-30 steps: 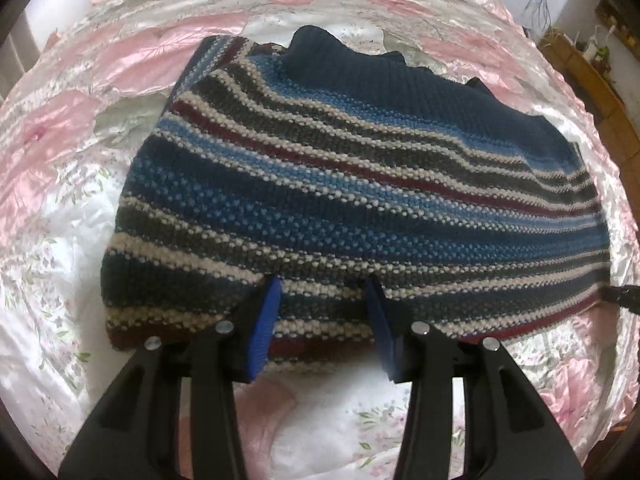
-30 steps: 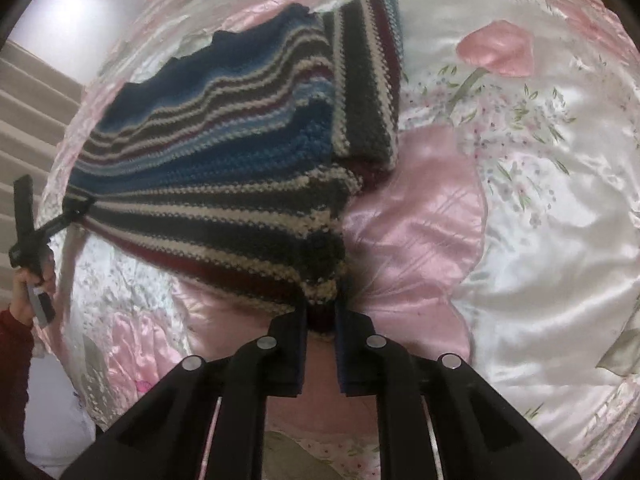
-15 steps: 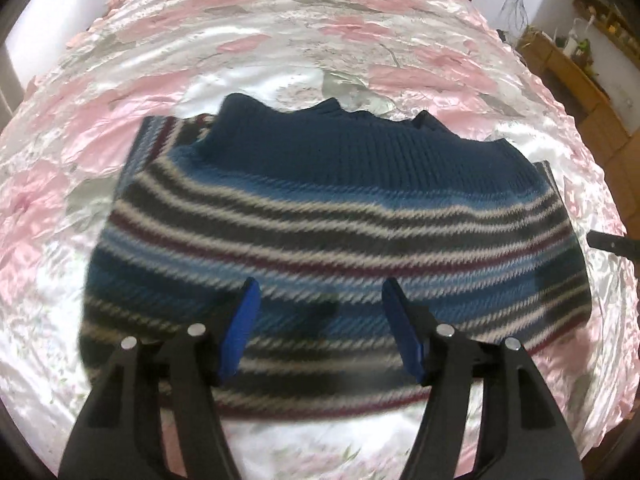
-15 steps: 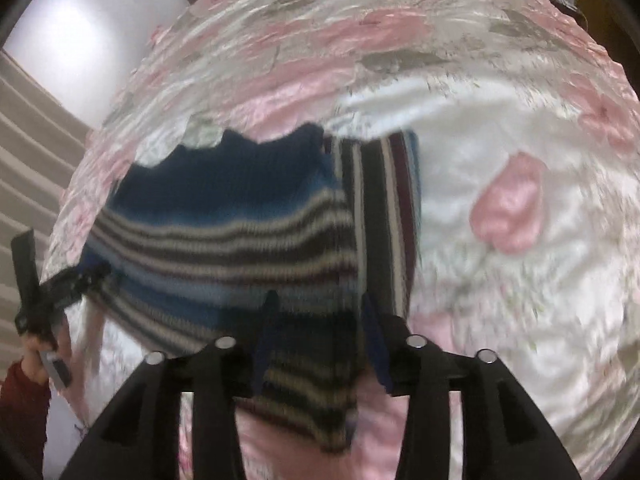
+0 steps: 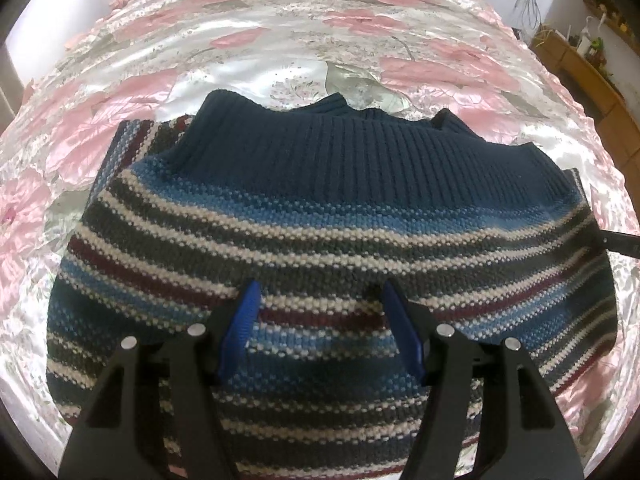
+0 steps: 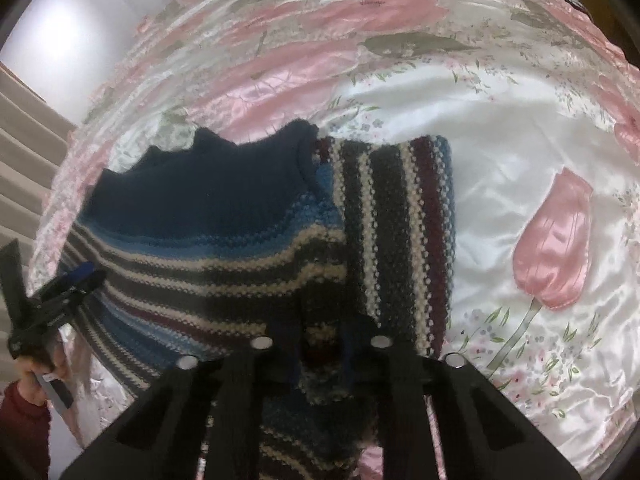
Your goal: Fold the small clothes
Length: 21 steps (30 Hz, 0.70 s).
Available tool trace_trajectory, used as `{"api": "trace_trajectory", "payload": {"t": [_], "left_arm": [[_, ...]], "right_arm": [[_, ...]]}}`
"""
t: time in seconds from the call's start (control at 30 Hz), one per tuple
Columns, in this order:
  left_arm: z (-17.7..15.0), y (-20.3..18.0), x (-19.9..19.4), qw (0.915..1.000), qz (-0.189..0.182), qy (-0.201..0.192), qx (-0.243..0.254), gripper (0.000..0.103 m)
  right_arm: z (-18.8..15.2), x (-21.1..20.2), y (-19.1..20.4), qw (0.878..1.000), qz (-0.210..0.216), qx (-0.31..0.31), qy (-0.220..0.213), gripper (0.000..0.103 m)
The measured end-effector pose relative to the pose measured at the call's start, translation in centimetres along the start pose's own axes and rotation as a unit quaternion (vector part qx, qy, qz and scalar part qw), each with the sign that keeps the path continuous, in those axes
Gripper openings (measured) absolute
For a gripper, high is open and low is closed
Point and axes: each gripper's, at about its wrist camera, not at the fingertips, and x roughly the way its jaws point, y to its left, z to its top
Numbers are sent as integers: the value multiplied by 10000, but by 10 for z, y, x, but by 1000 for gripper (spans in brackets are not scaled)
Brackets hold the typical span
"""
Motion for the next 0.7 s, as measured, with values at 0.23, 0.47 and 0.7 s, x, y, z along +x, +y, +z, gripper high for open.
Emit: {"api": "trace_trajectory", "payload": {"t": [0.23, 0.47, 0.7], "left_arm": [[-1, -4, -2, 9997, 116, -153, 150, 63], [-2, -2, -5, 9995, 172, -193, 167, 63], [-2, -5, -14, 9993, 126, -276, 197, 63]], "right_arm": [[-2, 1, -22, 9994, -33, 331, -44, 12], [-4, 5, -20, 9995, -111, 305, -10, 18], [-30, -20, -17, 9998, -29, 195, -12, 31]]}}
